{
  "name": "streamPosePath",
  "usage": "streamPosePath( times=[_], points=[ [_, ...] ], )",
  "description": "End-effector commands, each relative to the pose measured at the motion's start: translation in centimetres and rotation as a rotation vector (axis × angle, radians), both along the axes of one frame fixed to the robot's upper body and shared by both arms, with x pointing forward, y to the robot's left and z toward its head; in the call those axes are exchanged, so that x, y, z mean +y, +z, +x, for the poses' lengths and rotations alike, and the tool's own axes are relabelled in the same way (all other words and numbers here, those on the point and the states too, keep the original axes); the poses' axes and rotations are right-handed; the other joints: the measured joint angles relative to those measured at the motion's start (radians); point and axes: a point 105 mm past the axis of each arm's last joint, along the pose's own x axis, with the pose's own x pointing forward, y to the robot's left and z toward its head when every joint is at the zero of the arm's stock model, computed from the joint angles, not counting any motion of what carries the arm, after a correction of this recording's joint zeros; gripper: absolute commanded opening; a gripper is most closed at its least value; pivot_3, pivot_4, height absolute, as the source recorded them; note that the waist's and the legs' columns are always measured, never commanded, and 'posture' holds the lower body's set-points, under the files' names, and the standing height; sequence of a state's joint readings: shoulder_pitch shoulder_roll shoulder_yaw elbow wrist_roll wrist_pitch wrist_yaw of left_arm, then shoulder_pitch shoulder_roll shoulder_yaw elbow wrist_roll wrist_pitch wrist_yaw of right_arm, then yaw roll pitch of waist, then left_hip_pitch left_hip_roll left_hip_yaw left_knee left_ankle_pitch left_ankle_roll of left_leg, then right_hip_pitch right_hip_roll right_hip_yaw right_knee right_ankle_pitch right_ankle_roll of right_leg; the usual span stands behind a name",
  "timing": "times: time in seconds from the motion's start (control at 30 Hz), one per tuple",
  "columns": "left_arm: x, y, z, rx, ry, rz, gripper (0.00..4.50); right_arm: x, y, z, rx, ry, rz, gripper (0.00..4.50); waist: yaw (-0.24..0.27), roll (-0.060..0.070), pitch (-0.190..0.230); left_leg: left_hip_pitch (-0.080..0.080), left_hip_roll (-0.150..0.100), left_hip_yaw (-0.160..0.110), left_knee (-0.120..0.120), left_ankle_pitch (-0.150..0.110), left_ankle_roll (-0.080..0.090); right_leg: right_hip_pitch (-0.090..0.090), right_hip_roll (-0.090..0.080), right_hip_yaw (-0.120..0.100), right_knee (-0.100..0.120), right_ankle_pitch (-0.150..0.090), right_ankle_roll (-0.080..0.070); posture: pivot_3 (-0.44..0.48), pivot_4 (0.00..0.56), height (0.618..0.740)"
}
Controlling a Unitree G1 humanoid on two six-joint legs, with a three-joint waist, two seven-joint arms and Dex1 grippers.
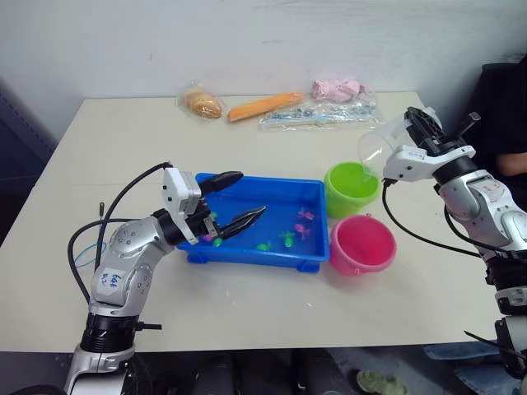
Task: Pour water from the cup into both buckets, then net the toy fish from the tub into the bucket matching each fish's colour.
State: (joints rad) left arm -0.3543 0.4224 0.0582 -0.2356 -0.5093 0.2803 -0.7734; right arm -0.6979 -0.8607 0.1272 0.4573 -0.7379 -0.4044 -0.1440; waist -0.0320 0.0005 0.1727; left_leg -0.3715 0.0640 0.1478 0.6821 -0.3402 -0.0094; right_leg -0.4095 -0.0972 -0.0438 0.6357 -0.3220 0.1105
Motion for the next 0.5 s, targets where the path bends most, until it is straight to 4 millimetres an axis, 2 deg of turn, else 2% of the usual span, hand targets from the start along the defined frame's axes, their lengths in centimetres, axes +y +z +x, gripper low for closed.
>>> streamPosePath(
  times=[0.03, 0.17, 0.27, 0.43, 0.5],
  points=[
    [-0.5, 1.4, -0.4, -0.068, -0.022, -0.012, 4.50, -0.7, 1.4, -0.5, -0.042, -0.004, 0.038, 0.06, 0.001, 0.000, 0.000, 0.000, 0.000, 0.000, 0.000, 0.000, 0.000, 0.000, 0.000, 0.000, 0.000, 0.000, 0.000, 0.000, 0.150, 0.740],
    [-0.5, 1.4, -0.3, -0.068, -0.026, -0.013, 4.50, -0.8, 0.5, -0.3, 0.055, 0.035, 0.190, 0.06, 0.000, 0.000, 0.000, 0.000, 0.000, 0.000, 0.000, 0.000, 0.000, 0.000, 0.000, 0.000, 0.000, 0.000, 0.000, 0.000, 0.150, 0.740],
    [-0.5, 1.4, -0.4, -0.067, -0.030, -0.010, 4.50, -2.5, 1.3, -0.9, 0.102, 0.076, 0.499, 0.06, 0.001, -0.001, 0.001, 0.000, 0.000, 0.000, 0.000, 0.000, 0.000, 0.000, 0.001, 0.000, 0.000, 0.000, 0.000, 0.000, 0.150, 0.740],
    [-0.5, 1.3, -0.5, -0.057, -0.040, -0.016, 4.50, -4.1, 1.8, -1.9, 0.109, 0.093, 0.725, 0.06, 0.003, -0.002, 0.001, 0.000, 0.000, -0.001, 0.000, 0.000, 0.000, 0.000, 0.001, 0.000, 0.002, 0.000, 0.000, 0.000, 0.150, 0.740],
    [-1.0, 1.6, -1.1, -0.038, -0.097, -0.033, 4.50, -7.3, 2.4, -3.2, 0.085, 0.113, 1.034, 0.06, 0.005, -0.002, 0.001, 0.000, 0.001, -0.001, 0.001, 0.000, 0.000, 0.000, 0.001, 0.001, 0.002, 0.000, 0.000, 0.000, 0.150, 0.740]
  ],
)
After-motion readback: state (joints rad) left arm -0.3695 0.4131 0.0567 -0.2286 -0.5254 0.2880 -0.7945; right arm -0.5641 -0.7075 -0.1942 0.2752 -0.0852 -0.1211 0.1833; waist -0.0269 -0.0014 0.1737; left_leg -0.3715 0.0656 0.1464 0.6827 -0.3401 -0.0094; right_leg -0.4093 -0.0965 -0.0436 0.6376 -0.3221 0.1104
